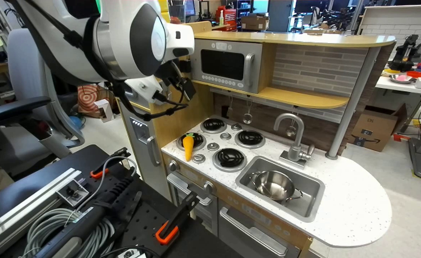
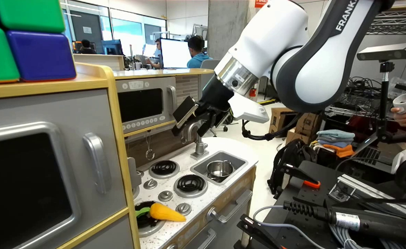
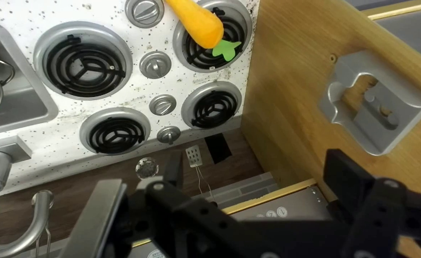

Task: Put the carrot plush toy in the pot in the sink

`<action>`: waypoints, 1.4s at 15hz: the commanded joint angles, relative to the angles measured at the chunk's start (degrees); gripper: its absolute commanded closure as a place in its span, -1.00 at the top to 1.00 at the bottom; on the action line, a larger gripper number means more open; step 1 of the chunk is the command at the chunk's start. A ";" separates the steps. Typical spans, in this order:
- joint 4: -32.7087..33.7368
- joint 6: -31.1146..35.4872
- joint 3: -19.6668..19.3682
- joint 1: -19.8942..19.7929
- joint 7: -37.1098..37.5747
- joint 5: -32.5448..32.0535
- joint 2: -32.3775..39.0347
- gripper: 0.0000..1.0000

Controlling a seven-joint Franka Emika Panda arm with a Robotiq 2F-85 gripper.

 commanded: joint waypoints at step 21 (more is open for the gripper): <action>32.38 -13.15 -33.49 42.33 0.51 -18.43 28.38 1.00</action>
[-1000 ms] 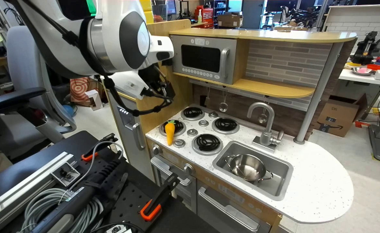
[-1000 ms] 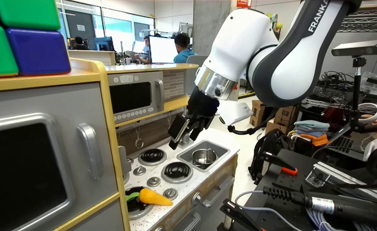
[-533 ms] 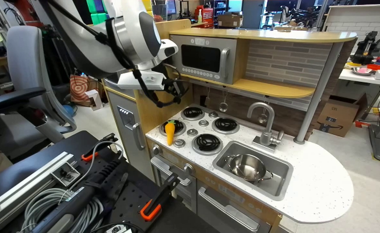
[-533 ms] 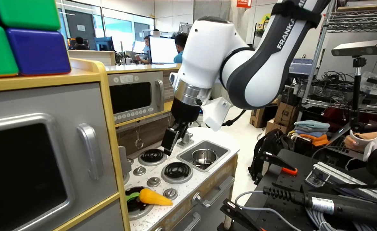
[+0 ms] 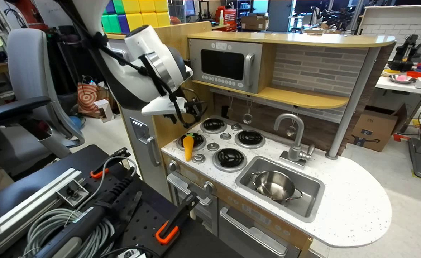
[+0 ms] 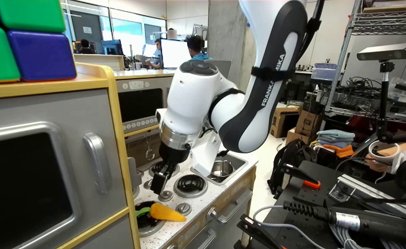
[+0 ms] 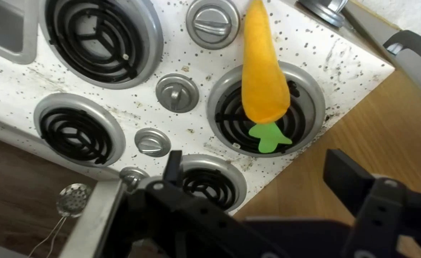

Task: Put the carrot plush toy in the pot in the sink

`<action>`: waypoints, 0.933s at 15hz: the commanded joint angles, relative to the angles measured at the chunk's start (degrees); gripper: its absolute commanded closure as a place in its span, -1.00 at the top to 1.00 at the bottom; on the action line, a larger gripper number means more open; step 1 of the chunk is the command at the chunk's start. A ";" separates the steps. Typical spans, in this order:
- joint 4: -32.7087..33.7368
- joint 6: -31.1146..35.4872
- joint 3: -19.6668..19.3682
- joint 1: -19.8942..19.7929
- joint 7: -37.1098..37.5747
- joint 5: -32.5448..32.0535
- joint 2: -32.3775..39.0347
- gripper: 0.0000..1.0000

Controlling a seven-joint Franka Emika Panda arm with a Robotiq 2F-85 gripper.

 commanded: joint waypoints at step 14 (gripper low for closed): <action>13.92 2.81 2.40 -0.67 -0.44 0.63 16.98 1.00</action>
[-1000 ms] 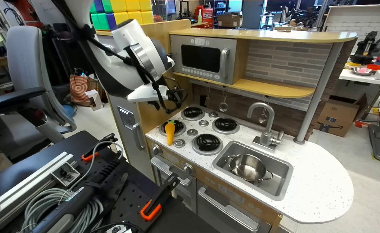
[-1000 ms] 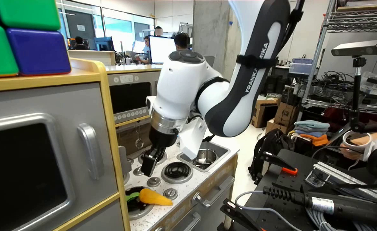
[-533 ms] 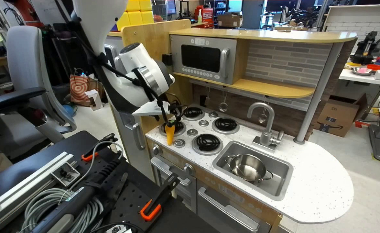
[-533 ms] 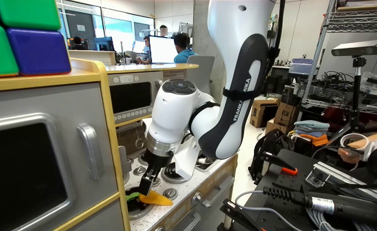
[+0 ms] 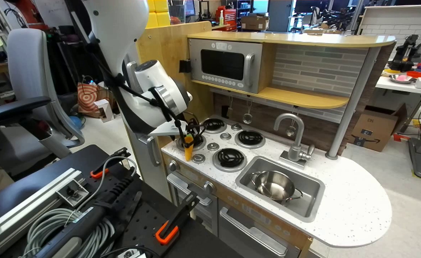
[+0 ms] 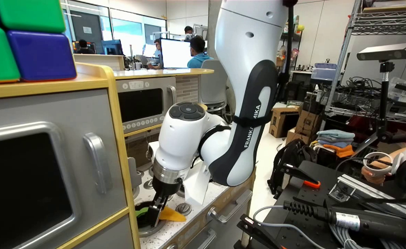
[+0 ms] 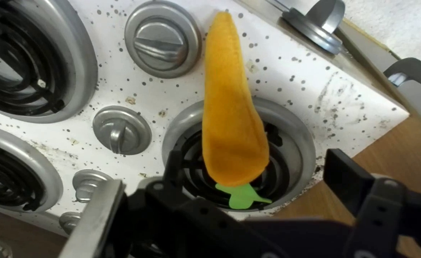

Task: Put the carrot plush toy in the pot in the sink

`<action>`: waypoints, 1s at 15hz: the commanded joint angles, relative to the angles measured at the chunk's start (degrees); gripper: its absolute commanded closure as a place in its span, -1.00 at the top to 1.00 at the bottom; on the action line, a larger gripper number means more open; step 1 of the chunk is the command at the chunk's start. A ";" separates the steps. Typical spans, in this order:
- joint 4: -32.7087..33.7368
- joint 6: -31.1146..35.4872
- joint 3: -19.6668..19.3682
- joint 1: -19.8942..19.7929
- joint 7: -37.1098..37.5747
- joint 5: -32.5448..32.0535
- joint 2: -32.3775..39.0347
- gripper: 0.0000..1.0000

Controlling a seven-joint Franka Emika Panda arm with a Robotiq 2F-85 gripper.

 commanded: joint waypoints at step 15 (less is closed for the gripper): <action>-1.59 10.20 -18.94 10.46 9.35 1.33 -3.52 -0.93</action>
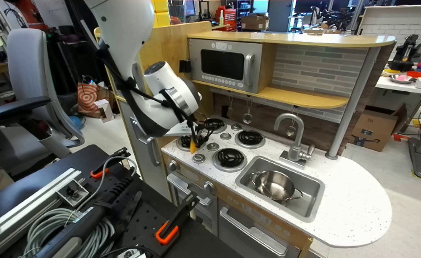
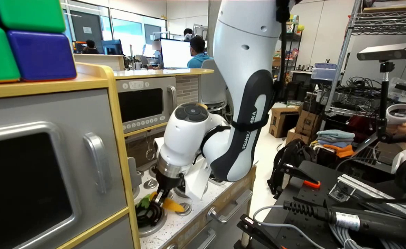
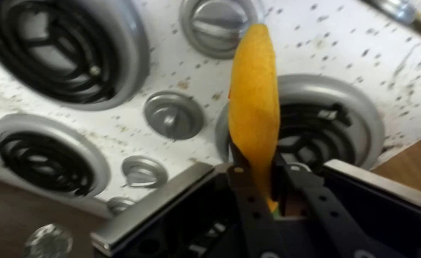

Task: Put the carrot plush toy in the pot in the sink

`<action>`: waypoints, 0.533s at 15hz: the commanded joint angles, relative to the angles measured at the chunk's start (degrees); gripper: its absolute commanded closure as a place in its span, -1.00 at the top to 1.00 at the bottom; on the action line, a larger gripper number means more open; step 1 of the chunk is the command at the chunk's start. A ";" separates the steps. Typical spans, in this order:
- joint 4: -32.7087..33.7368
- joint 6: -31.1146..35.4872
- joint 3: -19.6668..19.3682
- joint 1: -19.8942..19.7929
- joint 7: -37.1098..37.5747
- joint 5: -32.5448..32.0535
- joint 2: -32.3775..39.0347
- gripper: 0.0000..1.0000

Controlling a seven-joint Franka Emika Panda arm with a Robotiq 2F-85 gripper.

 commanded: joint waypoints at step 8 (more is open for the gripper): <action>-18.89 8.13 -37.23 19.92 4.16 15.31 -10.27 -0.94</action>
